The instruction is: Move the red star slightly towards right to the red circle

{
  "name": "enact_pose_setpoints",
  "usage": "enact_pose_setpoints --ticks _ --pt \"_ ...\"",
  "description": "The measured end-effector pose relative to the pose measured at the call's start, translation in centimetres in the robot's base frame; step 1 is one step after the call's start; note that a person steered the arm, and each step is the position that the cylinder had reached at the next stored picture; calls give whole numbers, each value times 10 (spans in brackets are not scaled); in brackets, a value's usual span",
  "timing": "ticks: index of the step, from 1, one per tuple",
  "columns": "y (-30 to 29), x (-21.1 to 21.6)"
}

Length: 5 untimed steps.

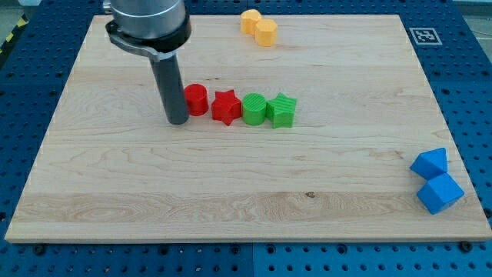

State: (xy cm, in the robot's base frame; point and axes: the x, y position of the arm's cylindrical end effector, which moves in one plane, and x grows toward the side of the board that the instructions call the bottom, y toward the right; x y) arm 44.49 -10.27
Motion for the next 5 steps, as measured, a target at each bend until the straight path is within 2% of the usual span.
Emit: enact_pose_setpoints --ticks 2,4,5 --pt "12 0" --pt "18 21" --pt "47 22"
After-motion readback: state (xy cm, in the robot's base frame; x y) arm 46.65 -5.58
